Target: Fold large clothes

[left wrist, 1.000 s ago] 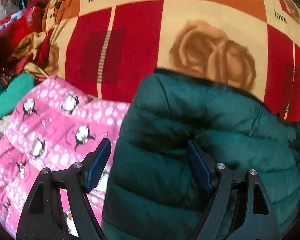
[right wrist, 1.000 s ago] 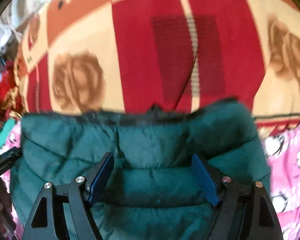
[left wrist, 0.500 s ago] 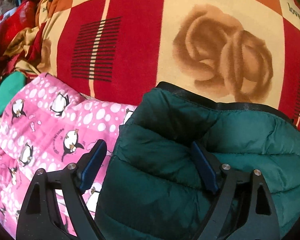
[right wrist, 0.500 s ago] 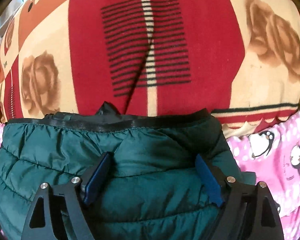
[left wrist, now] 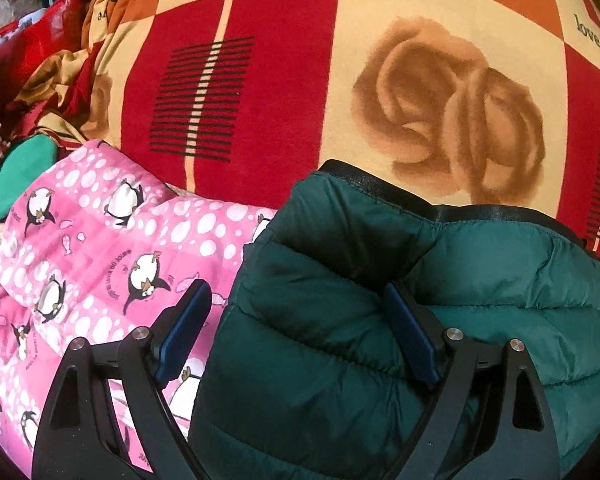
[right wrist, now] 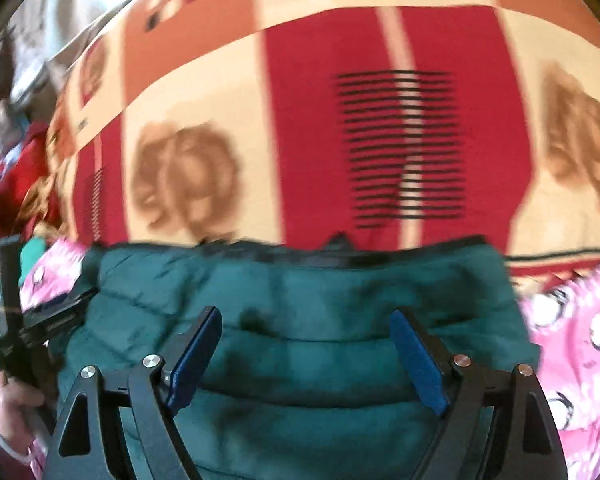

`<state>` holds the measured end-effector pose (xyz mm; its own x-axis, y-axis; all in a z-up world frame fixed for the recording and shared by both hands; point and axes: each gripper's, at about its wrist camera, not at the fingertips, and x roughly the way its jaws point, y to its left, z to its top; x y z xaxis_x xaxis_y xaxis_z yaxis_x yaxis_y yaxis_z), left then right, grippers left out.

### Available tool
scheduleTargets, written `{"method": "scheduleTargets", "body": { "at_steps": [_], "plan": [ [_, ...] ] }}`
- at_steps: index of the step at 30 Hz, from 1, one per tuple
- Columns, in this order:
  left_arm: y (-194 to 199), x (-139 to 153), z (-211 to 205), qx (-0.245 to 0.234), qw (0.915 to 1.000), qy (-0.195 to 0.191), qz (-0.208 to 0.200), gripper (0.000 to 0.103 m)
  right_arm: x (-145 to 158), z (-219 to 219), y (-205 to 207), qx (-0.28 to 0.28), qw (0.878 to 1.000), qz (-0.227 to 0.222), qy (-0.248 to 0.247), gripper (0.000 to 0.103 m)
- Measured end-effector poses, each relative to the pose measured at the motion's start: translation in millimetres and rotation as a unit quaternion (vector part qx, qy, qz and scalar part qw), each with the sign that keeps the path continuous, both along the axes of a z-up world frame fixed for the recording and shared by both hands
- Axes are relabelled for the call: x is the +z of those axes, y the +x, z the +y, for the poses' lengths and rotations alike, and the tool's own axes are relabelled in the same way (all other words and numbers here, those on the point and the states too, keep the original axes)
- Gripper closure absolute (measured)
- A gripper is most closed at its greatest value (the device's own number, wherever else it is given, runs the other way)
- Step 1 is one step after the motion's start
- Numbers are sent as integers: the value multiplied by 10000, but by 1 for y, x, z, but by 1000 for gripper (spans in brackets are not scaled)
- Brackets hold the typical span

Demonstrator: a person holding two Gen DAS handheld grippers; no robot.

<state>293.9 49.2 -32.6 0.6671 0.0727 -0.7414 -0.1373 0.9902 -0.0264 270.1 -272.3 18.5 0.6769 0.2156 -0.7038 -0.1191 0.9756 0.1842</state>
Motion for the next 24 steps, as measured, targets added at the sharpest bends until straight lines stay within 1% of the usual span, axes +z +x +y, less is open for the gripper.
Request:
{"method": "scheduleTargets", "body": {
  "at_steps": [2,3,5,7,9,12,15,17,19,20,21,22,24],
  "plan": [
    [-3,1,-1,6,10000,27,-39,15,-7,16,4,134,9998,5,-135,19],
    [-5,1,-1,11,10000,34,-60,15,-17,23,7,159,9996,51,-210,19],
    [-9,3,-1,23,9999,37,-107,15,-36,34,17,184,9986,353,-351,17],
    [-11,5,-2,27,9999,56,-131,15,-43,32,20,154,9988,389,-253,16],
    [-18,10,-3,5,9998,116,-148,15,-38,25,18,121,9989,458,-35,17],
    [-29,18,-4,-72,9996,130,-220,15,-21,9,3,27,9996,275,85,17],
    [-41,23,-6,-156,9995,114,-257,15,-6,-8,-16,-241,9997,71,-72,17],
    [-50,27,-7,-200,9993,117,-303,15,-3,-29,-27,-544,9982,72,-259,17],
    [-58,28,-8,-215,9992,99,-334,15,-15,-46,-32,-862,9946,260,-507,17],
    [-62,28,-9,-204,9991,105,-348,15,-24,-53,-32,-971,9927,461,-549,16],
    [-66,29,-10,-199,9991,103,-349,15,-34,-61,-32,-969,9920,650,-480,16],
    [-68,29,-10,-200,9992,87,-341,15,-40,-64,-31,-932,9921,748,-373,16],
    [-74,31,-11,-201,9993,37,-317,15,-37,-68,-35,-918,9928,677,-358,16]
  ]
}}
